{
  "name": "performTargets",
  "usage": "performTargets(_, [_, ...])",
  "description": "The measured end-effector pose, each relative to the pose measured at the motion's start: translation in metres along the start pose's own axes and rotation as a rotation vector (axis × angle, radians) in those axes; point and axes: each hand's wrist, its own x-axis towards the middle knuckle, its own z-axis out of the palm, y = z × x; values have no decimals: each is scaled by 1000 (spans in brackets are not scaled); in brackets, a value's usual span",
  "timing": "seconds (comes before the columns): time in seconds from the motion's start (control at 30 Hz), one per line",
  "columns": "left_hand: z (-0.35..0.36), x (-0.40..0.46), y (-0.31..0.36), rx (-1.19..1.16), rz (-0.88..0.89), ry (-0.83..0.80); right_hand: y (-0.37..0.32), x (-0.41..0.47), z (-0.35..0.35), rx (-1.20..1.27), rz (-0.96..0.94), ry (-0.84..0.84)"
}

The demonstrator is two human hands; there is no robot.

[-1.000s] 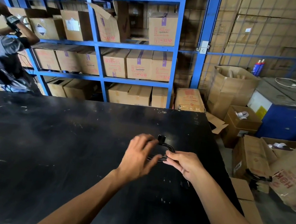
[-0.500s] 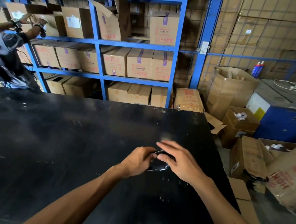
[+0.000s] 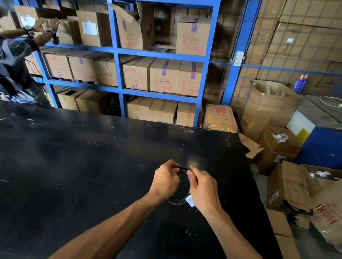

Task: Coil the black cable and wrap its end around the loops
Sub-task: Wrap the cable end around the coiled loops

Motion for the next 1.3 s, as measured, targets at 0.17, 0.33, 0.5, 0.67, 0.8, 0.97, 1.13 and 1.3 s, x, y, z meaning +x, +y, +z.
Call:
performTargets(0.17, [-1, 2, -5, -4, -29, 10, 4, -4, 2, -190, -7, -173])
performTargets(0.33, [-4, -3, -6, 231, 142, -221, 9, -3, -2, -309, 12, -94])
performTargets(0.5, [-10, 1, -1, 334, -10, -405, 11, -5, 4, -275, -58, -142])
performTargets(0.67, [-14, 7, 1, -229, -336, -681, 29, -1, -5, -133, -117, -111])
performTargets(0.8, [-7, 14, -5, -410, -490, -659, 43, -2, -4, 37, -176, -48])
performTargets(0.97, [30, 11, -18, -458, -525, -318, 58, -1, 7, 144, -122, 3])
performTargets(1.13, [47, 24, -24, -429, -402, -233, 73, 0, 15, 352, 151, 57])
performTargets(1.3, [65, 36, -40, -334, -338, -235, 89, 13, 23, 523, 385, -4])
